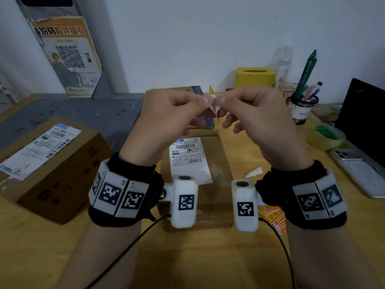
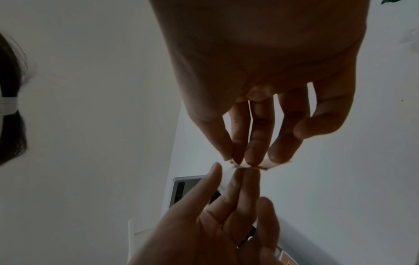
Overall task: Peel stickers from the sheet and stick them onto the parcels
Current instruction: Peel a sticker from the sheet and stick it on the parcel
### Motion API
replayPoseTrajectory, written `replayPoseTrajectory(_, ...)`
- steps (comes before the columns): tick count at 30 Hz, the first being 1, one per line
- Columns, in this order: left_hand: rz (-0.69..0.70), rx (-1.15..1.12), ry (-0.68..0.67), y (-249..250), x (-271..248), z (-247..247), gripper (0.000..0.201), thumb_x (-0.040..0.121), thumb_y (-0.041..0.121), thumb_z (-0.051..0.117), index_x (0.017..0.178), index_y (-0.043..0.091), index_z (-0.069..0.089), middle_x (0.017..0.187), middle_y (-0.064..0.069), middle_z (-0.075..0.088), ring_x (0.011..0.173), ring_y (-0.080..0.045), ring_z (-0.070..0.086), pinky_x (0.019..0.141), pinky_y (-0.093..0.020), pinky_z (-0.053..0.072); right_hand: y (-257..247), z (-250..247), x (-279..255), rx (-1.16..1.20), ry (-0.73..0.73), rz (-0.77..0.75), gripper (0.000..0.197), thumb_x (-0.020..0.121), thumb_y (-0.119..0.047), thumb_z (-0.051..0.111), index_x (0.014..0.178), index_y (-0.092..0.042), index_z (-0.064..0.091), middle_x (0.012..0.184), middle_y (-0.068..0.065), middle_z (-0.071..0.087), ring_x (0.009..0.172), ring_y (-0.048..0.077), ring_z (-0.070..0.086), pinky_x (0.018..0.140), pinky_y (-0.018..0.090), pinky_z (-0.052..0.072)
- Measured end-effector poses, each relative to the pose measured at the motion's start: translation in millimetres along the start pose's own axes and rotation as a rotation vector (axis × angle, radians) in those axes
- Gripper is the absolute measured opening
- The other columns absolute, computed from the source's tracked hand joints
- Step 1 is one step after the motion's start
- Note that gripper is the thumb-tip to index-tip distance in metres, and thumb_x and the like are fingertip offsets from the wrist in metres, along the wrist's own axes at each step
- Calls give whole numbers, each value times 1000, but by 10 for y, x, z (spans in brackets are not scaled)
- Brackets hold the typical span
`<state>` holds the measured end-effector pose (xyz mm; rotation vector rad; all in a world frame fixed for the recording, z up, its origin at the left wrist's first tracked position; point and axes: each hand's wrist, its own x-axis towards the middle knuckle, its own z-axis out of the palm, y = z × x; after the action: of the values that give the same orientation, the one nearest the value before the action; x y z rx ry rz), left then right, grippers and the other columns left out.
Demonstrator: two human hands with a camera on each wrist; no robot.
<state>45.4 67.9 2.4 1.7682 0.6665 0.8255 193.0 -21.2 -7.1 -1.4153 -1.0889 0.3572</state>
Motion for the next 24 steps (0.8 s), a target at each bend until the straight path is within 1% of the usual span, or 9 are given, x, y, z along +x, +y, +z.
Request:
replayPoseTrajectory(2, 15, -8, 19, -12, 12, -1, 16, 95, 28, 65, 93, 21, 80, 88, 2, 79, 76, -11, 74, 66, -29, 50, -4, 6, -5, 6, -5, -4, 14, 93, -17, 70, 83, -13, 79, 67, -2, 70, 58, 17, 60, 51, 28, 43)
replayPoseTrajectory(4, 17, -12, 35, -22, 32, -6, 15, 95, 24, 66, 90, 19, 79, 85, 2, 79, 73, -9, 72, 64, -28, 49, -6, 16, -8, 6, -8, -19, 17, 93, -16, 70, 78, -18, 78, 66, -2, 71, 57, 17, 61, 51, 28, 44)
replayPoseTrajectory(6, 13, -19, 36, -18, 49, -23, 15, 95, 23, 65, 86, 20, 77, 79, 4, 77, 71, -8, 71, 62, -25, 48, -7, 14, -6, -1, -3, -30, 18, 94, -18, 70, 78, -19, 77, 68, 1, 72, 57, 17, 62, 51, 29, 45)
replayPoseTrajectory(8, 19, -23, 30, -7, 63, -43, 18, 96, 24, 64, 82, 23, 75, 75, 7, 77, 71, -8, 71, 60, -22, 48, -16, -10, 4, -14, 10, -30, 18, 95, -19, 68, 78, -17, 77, 71, 5, 73, 58, 18, 63, 53, 32, 45)
replayPoseTrajectory(12, 23, -29, 25, -3, 71, -63, 17, 96, 25, 64, 83, 23, 75, 78, 6, 78, 73, -9, 72, 57, -18, 50, -15, -36, 9, -7, 38, -24, 19, 95, -18, 67, 79, -15, 76, 73, 7, 74, 57, 18, 63, 53, 34, 45)
replayPoseTrajectory(16, 9, -20, 35, -29, 85, -53, 18, 97, 25, 63, 84, 24, 75, 76, 8, 77, 72, -8, 72, 57, -17, 50, 0, 12, 6, 12, 26, -10, 20, 97, -18, 66, 78, -18, 74, 69, 1, 72, 56, 19, 62, 52, 33, 45)
replayPoseTrajectory(18, 0, -30, 41, -39, 88, -46, 18, 98, 25, 62, 86, 21, 76, 77, 6, 78, 71, -8, 72, 57, -17, 49, -3, 18, 4, 37, 38, -3, 20, 97, -17, 65, 78, -18, 73, 68, 0, 71, 55, 20, 60, 51, 31, 44)
replayPoseTrajectory(21, -9, -63, 53, -44, 96, -56, 17, 98, 23, 62, 93, 15, 76, 85, 1, 79, 73, -11, 74, 55, -16, 48, -19, 16, 11, 113, 76, 17, 19, 96, -15, 65, 79, -15, 73, 66, 2, 70, 54, 22, 58, 47, 30, 45)
replayPoseTrajectory(24, -13, -74, 74, -33, 101, -59, 16, 97, 24, 63, 89, 18, 75, 85, 1, 80, 74, -13, 76, 57, -19, 49, -21, 16, 16, 151, 111, 23, 17, 96, -15, 65, 82, -14, 73, 64, 1, 69, 52, 21, 57, 47, 30, 45)
